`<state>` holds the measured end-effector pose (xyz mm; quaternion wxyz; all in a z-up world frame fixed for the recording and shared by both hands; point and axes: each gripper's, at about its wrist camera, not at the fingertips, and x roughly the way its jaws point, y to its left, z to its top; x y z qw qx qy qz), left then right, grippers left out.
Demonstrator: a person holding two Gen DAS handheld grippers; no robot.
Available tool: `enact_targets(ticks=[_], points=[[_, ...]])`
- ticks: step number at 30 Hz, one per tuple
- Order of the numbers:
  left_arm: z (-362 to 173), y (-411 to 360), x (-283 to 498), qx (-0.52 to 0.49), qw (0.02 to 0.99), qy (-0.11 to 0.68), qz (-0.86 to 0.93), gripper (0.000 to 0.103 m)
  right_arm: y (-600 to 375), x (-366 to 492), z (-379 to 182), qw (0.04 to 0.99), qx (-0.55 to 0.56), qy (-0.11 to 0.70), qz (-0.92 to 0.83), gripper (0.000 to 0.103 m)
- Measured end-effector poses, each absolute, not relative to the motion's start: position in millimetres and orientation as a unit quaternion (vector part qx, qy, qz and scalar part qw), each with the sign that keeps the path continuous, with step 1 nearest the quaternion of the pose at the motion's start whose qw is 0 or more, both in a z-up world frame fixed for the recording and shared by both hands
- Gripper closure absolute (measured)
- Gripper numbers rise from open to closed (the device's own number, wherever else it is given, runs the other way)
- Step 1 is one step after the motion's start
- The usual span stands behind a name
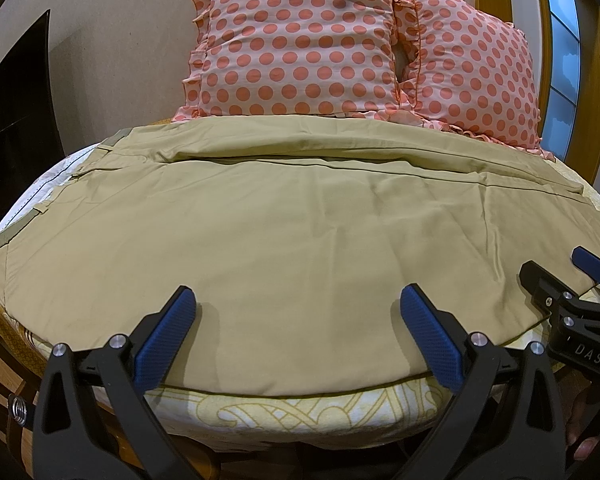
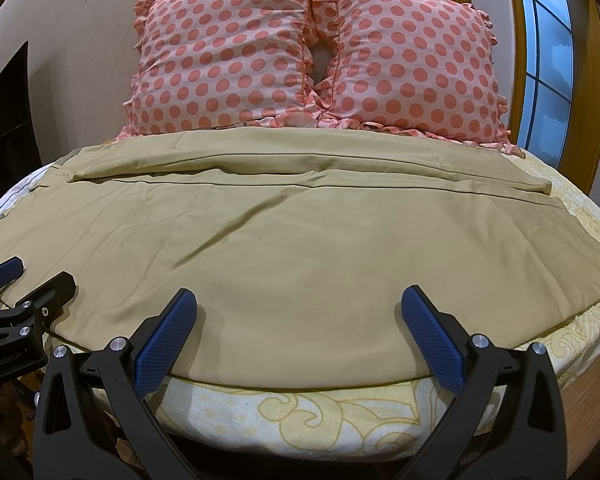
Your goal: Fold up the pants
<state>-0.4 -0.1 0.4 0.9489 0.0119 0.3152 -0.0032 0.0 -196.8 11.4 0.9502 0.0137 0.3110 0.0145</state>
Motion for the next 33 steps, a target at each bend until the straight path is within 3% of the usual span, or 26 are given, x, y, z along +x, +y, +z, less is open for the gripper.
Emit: enact_targets(ticks=[10, 13, 18, 24, 25, 29, 33], points=[[1, 1, 2, 0.015, 0.946, 0.324, -0.009, 0.002, -203, -6, 9, 0.957, 0.006, 0.287, 0.047, 0.001], [5, 2, 3, 0.019, 0.942, 0.335, -0.019, 0.002, -215, 9, 17, 0.941, -0.004, 0.325, 0.090, 0.001], [13, 14, 14, 0.016, 0.940, 0.341, -0.011, 0.002, -285, 66, 57, 0.938, 0.051, 0.341, 0.030, 0.001], [44, 31, 36, 0.002, 0.951, 0.308, 0.025, 0.002, -402, 203, 76, 0.896, 0.190, 0.385, -0.113, 0.001], [48, 32, 40, 0.001, 0.952, 0.305, 0.028, 0.002, -423, 238, 69, 0.881, 0.206, 0.399, -0.148, 0.004], [52, 32, 53, 0.003, 0.952, 0.304, 0.032, 0.002, -468, 311, 41, 0.836, 0.248, 0.435, -0.225, 0.030], [49, 34, 63, 0.002, 0.951, 0.309, 0.032, 0.002, -485, 352, 21, 0.811, 0.246, 0.444, -0.292, 0.032]])
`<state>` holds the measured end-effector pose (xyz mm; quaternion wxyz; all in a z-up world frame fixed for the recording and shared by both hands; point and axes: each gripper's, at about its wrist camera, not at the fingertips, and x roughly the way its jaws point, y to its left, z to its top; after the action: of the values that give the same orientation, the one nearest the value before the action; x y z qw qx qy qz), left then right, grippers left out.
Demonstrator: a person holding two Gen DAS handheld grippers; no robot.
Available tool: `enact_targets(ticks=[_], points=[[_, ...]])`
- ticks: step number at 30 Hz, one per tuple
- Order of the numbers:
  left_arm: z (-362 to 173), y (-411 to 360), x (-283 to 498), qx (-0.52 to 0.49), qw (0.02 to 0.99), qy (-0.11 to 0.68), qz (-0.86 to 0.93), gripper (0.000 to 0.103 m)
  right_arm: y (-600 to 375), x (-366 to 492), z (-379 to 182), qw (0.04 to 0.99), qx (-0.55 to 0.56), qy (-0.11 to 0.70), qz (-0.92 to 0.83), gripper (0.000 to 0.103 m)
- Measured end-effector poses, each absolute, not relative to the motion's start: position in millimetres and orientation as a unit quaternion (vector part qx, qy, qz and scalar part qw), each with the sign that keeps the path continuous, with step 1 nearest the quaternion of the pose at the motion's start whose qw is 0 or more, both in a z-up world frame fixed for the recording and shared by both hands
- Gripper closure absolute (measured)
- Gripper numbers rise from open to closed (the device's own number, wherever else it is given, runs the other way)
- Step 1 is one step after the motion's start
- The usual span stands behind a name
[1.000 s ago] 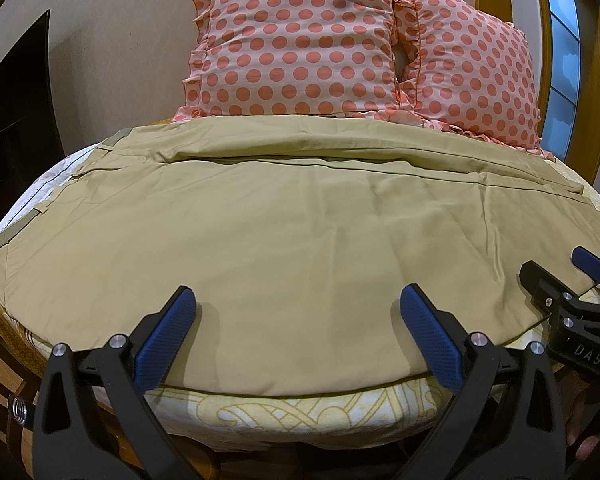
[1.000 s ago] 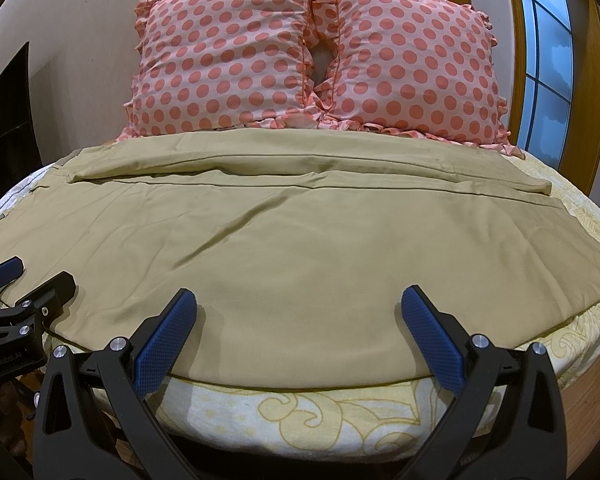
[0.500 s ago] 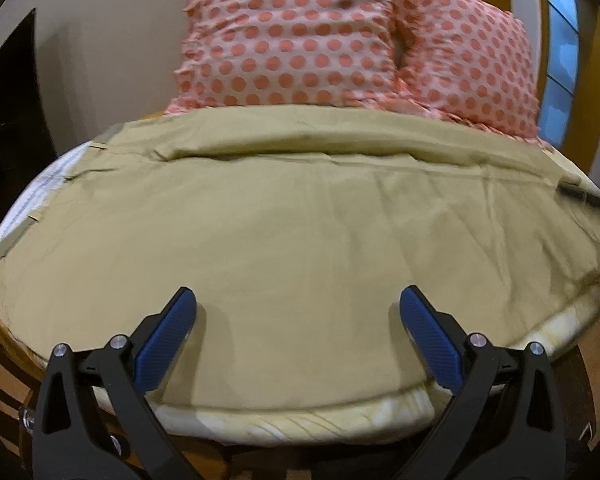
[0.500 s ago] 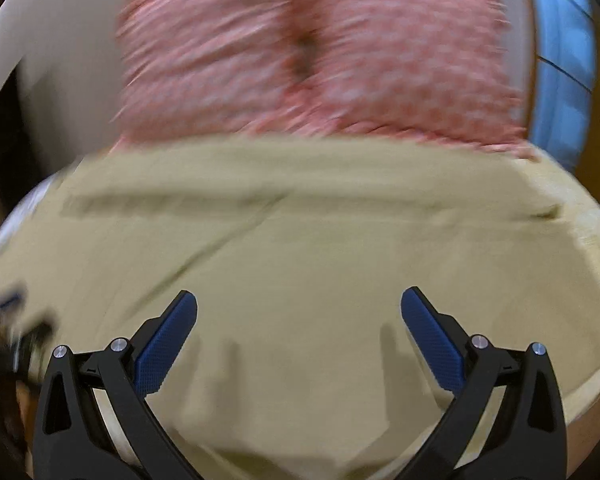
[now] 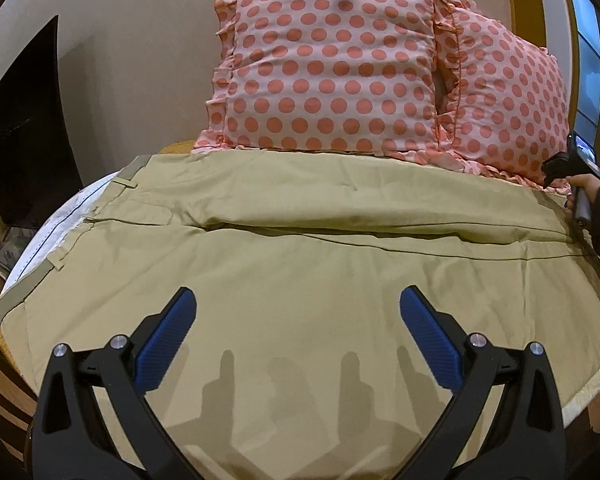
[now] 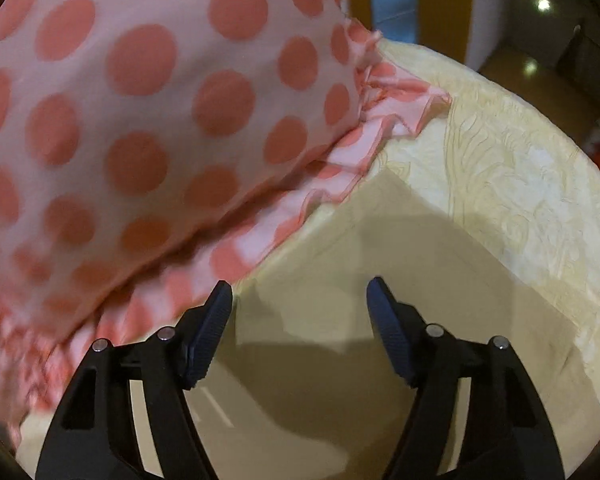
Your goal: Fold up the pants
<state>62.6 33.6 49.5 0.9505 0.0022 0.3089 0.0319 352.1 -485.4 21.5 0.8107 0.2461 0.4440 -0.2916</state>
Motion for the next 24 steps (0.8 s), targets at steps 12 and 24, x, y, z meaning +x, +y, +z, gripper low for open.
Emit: enact_targets(ticks=[12, 24], points=[[54, 60, 65, -0.053, 0.949, 0.308, 0.027, 0.002, -515, 283, 15, 0.866, 0.310, 0.351, -0.176, 0.099], [93, 114, 86, -0.138, 0.955, 0.261, 0.018, 0.002, -508, 52, 9, 0.835, 0.477, 0.269, -0.055, 0.098]])
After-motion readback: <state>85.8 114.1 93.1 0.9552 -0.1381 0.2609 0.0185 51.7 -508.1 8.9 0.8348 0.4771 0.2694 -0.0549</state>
